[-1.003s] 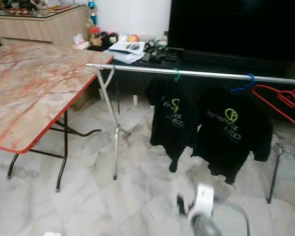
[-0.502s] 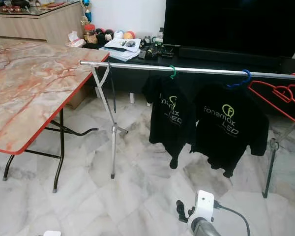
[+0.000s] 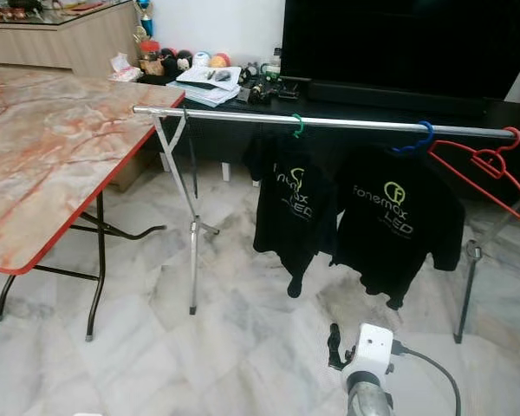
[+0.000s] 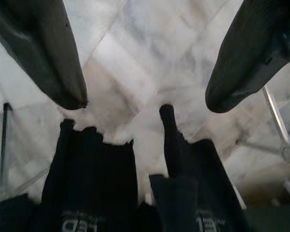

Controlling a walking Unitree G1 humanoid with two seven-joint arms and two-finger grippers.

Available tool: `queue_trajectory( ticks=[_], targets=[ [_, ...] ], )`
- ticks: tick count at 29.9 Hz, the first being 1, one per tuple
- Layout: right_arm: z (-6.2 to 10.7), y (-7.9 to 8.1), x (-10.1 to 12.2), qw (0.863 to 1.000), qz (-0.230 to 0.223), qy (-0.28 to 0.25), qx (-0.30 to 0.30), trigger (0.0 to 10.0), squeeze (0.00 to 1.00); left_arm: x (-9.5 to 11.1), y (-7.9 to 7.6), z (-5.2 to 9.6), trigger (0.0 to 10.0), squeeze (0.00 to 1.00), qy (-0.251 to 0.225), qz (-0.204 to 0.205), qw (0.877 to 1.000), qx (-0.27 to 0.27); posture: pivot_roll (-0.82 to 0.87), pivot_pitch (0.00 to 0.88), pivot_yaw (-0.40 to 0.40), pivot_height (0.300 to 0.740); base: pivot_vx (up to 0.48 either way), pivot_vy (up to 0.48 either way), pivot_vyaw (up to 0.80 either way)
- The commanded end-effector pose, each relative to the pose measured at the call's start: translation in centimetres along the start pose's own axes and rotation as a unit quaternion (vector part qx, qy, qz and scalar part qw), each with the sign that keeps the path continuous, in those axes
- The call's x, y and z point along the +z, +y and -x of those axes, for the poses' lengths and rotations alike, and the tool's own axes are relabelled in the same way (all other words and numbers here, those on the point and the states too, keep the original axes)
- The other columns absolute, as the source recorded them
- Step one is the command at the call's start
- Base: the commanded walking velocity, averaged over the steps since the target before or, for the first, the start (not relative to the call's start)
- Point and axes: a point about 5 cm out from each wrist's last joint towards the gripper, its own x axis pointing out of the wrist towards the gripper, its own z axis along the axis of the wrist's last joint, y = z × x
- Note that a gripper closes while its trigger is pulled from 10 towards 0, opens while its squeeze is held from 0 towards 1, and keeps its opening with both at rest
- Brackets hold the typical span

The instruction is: Hang hanger

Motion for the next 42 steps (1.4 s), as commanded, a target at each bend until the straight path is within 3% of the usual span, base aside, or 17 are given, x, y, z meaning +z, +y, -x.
queue_trajectory(
  ticks=[1, 2, 6, 11, 12, 13, 14, 16, 21, 24, 28, 33, 35, 38, 42],
  targets=[
    [2.8, -2.7, 0.7, 0.998, -0.003, -0.070, -0.009, 10.0, 0.00, -0.6, 0.6, 0.3, 10.0, 0.00, 0.009, 0.000, 1.000, 0.008, 0.01, 0.057, -0.047, 0.740, 0.000, 0.000, 0.00],
    [7.0, -4.7, 2.4, 0.992, 0.015, -0.126, -0.012, 10.0, 0.00, -0.8, 0.6, 0.3, 10.0, 0.00, 0.013, -0.004, 1.000, 0.008, 0.01, 0.059, -0.047, 0.740, 0.000, 0.000, 0.00],
    [9.3, -5.2, 2.3, 0.992, 0.013, -0.120, -0.028, 10.0, 0.00, -1.0, 0.6, 0.4, 10.0, 0.00, 0.016, -0.004, 1.000, 0.008, 0.01, 0.060, -0.049, 0.740, 0.000, 0.000, 0.00],
    [9.4, -5.9, 1.5, 0.997, 0.007, -0.061, -0.053, 10.0, 0.00, -1.3, 0.7, 0.5, 10.0, 0.00, 0.019, -0.004, 1.000, 0.011, 0.01, 0.053, -0.054, 0.740, 0.000, 0.000, 0.00],
    [8.8, -6.6, 0.9, 0.997, -0.016, -0.024, -0.077, 10.0, 0.00, -1.4, 0.8, 0.6, 10.0, 0.00, 0.021, -0.002, 1.000, 0.013, 0.01, 0.046, -0.057, 0.740, 0.000, 0.000, 0.00],
    [8.4, -7.1, 0.1, 0.996, -0.007, 0.009, -0.091, 10.0, 0.00, -1.5, 0.8, 0.6, 10.0, 0.00, 0.021, -0.001, 1.000, 0.013, 0.02, 0.042, -0.061, 0.740, 0.000, 0.000, 0.00],
    [8.2, -7.5, -0.3, 0.995, 0.001, 0.031, -0.099, 10.0, 0.00, -1.5, 0.7, 0.6, 10.0, 0.00, 0.022, -0.001, 1.000, 0.013, 0.02, 0.041, -0.061, 0.740, 0.000, 0.000, 0.00],
    [7.3, -8.2, -1.6, 0.991, -0.030, 0.060, -0.113, 10.0, 0.00, -1.6, 0.7, 0.6, 10.0, 0.00, 0.022, 0.000, 1.000, 0.014, 0.03, 0.037, -0.068, 0.740, 0.000, 0.000, 0.00],
    [6.9, -10.1, -5.9, 0.970, 0.021, 0.206, -0.129, 10.0, 0.00, -1.5, 0.8, 0.6, 10.0, 0.00, 0.020, 0.006, 1.000, 0.017, 0.04, 0.029, -0.058, 0.740, 0.000, 0.000, 0.00],
    [7.7, -9.7, -7.8, 0.958, 0.054, 0.269, -0.085, 10.0, 0.00, -1.5, 0.9, 0.6, 10.0, 0.00, 0.021, 0.005, 1.000, 0.017, 0.05, 0.028, -0.054, 0.740, 0.000, 0.000, 0.00],
    [8.7, -8.0, -9.7, 0.946, 0.072, 0.315, -0.014, 10.0, 0.00, -1.3, 1.1, 0.5, 10.0, 0.00, 0.019, 0.006, 1.000, 0.021, 0.06, 0.038, -0.040, 0.740, 0.000, 0.000, 0.00],
    [9.5, -7.2, -11.1, 0.937, 0.067, 0.342, -0.001, 10.0, 0.00, -1.0, 1.3, 0.5, 10.0, 0.00, 0.018, 0.005, 1.000, 0.024, 0.04, 0.049, -0.016, 0.740, 0.000, 0.000, 0.00],
    [10.3, -7.6, -11.6, 0.933, 0.067, 0.352, -0.017, 10.0, 0.00, -0.9, 1.4, 0.4, 10.0, 0.00, 0.016, 0.006, 1.000, 0.026, 0.04, 0.057, -0.007, 0.740, 0.000, 0.000, 0.00],
    [12.6, -9.2, -12.7, 0.931, 0.027, 0.361, -0.047, 10.0, 0.00, -0.7, 1.6, 0.4, 10.0, 0.00, 0.014, 0.004, 0.999, 0.028, 0.03, 0.057, -0.008, 0.740, 0.000, 0.000, 0.00],
    [12.8, -9.3, -12.8, 0.928, 0.030, 0.370, -0.028, 10.0, 0.00, -0.4, 1.7, 0.3, 10.0, 0.00, 0.010, 0.004, 0.999, 0.034, 0.04, 0.061, -0.012, 0.740, 0.000, 0.000, 0.00]
  ],
)
